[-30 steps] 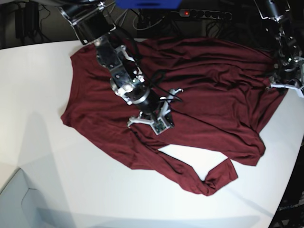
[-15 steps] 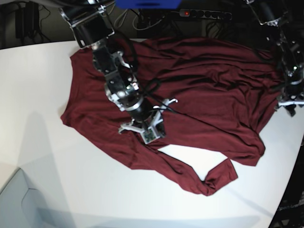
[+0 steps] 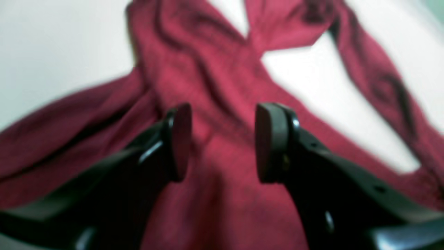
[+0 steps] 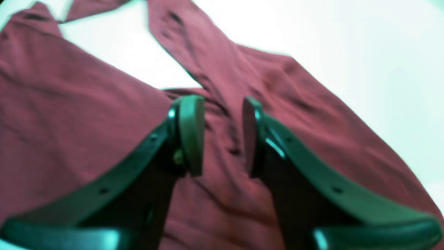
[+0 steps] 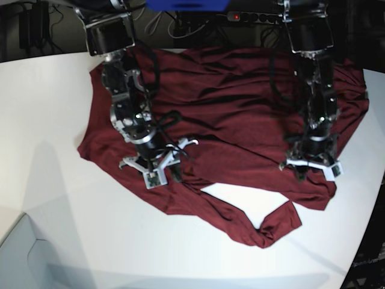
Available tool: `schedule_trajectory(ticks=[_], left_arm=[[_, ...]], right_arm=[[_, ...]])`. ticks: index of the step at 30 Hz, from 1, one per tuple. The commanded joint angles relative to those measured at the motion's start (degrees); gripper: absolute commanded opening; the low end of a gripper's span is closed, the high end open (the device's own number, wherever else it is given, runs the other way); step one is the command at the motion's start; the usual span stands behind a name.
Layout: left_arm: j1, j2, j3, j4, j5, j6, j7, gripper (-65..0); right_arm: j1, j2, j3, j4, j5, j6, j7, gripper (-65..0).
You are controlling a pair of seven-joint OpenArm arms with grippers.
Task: Layout the t-shirt on the table in an organized manner, then fold the t-shirt properly
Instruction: 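Grasp the shirt edges with both grippers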
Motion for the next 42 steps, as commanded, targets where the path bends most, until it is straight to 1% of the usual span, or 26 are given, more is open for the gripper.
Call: schedule_trajectory(ticks=[1, 3, 6, 9, 10, 11, 13, 16, 19, 23, 28, 35, 39, 42], left_arm=[[-1.6, 0.1, 0.5, 0.2, -0.1, -0.5, -1.2, -35.7], [-2.9, 0.3, 1.3, -2.2, -0.1, -0.5, -1.4, -35.7], [-5.6, 0.5, 2.7, -9.7, -0.1, -0.5, -1.8, -35.7], [-6.8, 0.1, 2.4, -14.7, -0.1, -0.5, -1.8, -35.7], [-6.9, 0.0, 2.4, -15.8, -0.1, -0.5, -1.8, -35.7], [-6.9, -0.2, 2.3, -16.7, -0.1, -0.5, -1.8, -35.7], [-6.6, -2.0, 2.3, -17.2, -0.6, -0.5, -1.8, -35.7], [-4.7, -3.5, 2.2, -15.8, -0.6, -0.5, -1.8, -35.7], [-1.8, -5.3, 2.2, -13.1, -0.7, -0.5, -1.8, -35.7], [2.4, -6.1, 1.2, -8.1, -0.7, -0.5, -1.8, -35.7], [4.1, -5.4, -2.8, -4.2, -0.7, -0.7, -1.2, -35.7], [8.5, -4.6, -3.0, 2.0, -0.7, -0.7, -1.1, -35.7], [8.9, -4.3, -3.0, 6.7, -0.7, -0.7, -1.1, -35.7], [8.5, -4.3, -3.0, 11.9, -0.7, -0.5, -1.3, -35.7]], right_arm=[[1.0, -0.6, -0.2, 1.0, 0.3, 0.1, 1.7, -44.7], [-0.2, 0.3, -0.2, 1.1, 0.3, 0.1, 1.7, -44.7], [-1.0, 1.2, -0.2, 0.3, 0.3, 0.1, 1.7, -44.7], [-1.7, 1.5, -0.3, -0.3, 0.3, 0.1, 1.7, -44.6], [-1.8, 2.0, -0.3, -1.0, 0.3, 0.1, 1.7, -44.6], [-1.9, 2.6, -0.4, -1.8, 0.3, 0.1, 1.7, -44.6], [-1.8, 3.3, -0.5, -3.5, 0.3, 0.1, 1.7, -44.6], [-3.1, 3.6, -0.5, -4.4, 0.3, 0.1, 1.7, -44.6], [-4.1, 4.5, -0.7, -4.2, 0.3, 0.1, 1.8, -44.7], [-6.8, 4.7, -0.8, -2.1, 0.3, 0.2, 1.8, -44.8], [-9.3, 4.7, -0.8, 1.5, 0.3, 0.2, 1.8, -44.9], [-11.7, 4.9, -0.9, 3.9, 0.3, 0.2, 1.8, -44.9], [-11.8, 6.4, -0.7, 5.5, 0.3, 0.2, 1.8, -44.9], [-12.4, 6.6, -0.3, 8.9, 0.3, 0.2, 1.8, -44.9]])
